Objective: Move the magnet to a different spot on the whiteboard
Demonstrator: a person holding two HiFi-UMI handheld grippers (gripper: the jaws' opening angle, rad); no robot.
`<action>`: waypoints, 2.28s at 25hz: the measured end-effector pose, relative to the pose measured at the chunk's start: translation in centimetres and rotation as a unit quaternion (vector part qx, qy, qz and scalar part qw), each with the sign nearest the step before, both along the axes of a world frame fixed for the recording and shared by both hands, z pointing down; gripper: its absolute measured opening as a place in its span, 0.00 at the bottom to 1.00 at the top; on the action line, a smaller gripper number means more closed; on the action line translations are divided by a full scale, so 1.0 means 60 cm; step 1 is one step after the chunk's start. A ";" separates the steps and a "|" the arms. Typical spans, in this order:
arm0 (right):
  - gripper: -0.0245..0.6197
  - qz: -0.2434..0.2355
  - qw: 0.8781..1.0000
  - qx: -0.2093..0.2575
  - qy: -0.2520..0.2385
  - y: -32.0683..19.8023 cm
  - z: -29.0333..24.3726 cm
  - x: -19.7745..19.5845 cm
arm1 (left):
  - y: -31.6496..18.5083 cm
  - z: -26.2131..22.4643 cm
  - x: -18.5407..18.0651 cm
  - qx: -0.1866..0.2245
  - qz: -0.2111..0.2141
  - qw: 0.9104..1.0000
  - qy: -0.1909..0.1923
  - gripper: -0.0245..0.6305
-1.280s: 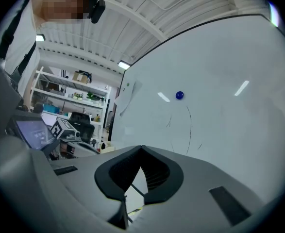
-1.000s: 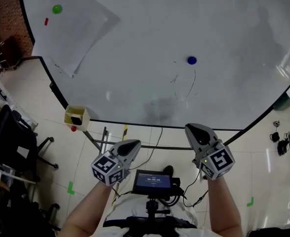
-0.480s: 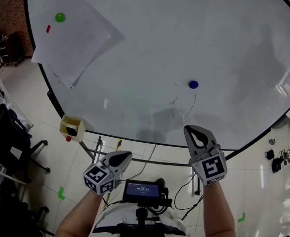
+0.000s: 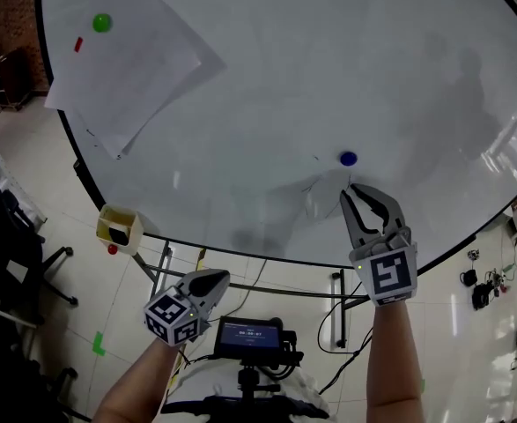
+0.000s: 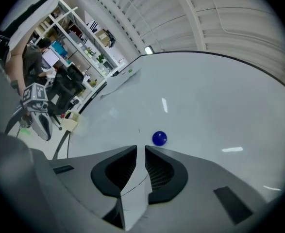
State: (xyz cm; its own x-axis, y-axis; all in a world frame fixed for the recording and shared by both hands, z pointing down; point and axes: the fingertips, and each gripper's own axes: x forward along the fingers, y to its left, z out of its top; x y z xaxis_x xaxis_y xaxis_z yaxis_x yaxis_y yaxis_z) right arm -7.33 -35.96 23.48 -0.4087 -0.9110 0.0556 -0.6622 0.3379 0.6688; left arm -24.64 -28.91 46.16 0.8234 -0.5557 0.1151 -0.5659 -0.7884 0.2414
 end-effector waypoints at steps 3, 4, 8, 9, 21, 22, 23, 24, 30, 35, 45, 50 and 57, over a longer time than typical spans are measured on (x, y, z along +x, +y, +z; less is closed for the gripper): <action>0.19 0.023 0.999 0.034 0.022 -0.019 -0.033 0.004 | -0.005 0.003 -0.009 -0.004 -0.005 1.000 0.004 0.04; 0.21 0.031 0.998 0.041 0.036 -0.025 -0.041 0.003 | -0.007 0.003 -0.014 -0.005 -0.008 1.000 0.005 0.04; 0.26 0.051 0.991 0.048 0.114 -0.047 -0.045 -0.002 | -0.016 0.000 -0.030 -0.011 -0.021 1.000 0.018 0.04; 0.27 0.056 0.988 0.050 0.132 -0.052 -0.043 -0.003 | -0.018 -0.001 -0.033 -0.010 -0.023 0.999 0.022 0.04; 0.29 0.092 0.968 0.076 0.222 -0.079 -0.040 -0.018 | -0.032 0.007 -0.048 -0.022 -0.031 0.999 0.035 0.04; 0.29 0.097 0.964 0.080 0.232 -0.080 -0.038 -0.019 | -0.033 0.007 -0.049 -0.022 -0.032 0.999 0.036 0.04; 0.29 0.103 0.961 0.085 0.243 -0.081 -0.037 -0.019 | -0.034 0.007 -0.050 -0.023 -0.032 0.999 0.037 0.04; 0.29 0.110 0.957 0.089 0.253 -0.081 -0.036 -0.019 | -0.035 0.006 -0.050 -0.023 -0.032 0.999 0.037 0.04; 0.29 0.130 0.947 0.095 0.278 -0.083 -0.033 -0.018 | -0.040 0.001 -0.057 -0.022 -0.033 0.999 0.036 0.04; 0.28 0.130 0.950 0.089 0.268 -0.084 -0.031 -0.016 | -0.042 0.002 -0.061 -0.020 -0.036 0.999 0.033 0.04; 0.27 0.121 0.957 0.086 0.248 -0.082 -0.032 -0.018 | -0.029 0.011 -0.060 -0.023 -0.038 0.999 0.030 0.04; 0.27 0.113 0.968 0.078 0.208 -0.077 -0.037 -0.022 | -0.023 0.008 -0.065 -0.024 -0.043 0.998 0.027 0.04; 0.27 0.091 0.983 0.058 0.145 -0.063 -0.030 -0.018 | -0.015 0.008 -0.062 -0.026 -0.042 0.999 0.023 0.04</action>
State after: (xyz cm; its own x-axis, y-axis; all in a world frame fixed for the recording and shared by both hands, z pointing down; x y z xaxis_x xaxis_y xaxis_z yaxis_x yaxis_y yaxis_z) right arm -8.42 -39.75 21.70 -0.2196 -0.9749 0.0371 -0.4797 0.1410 0.8660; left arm -28.36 -29.83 46.65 0.7798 -0.6167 0.1078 -0.6159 -0.7250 0.3082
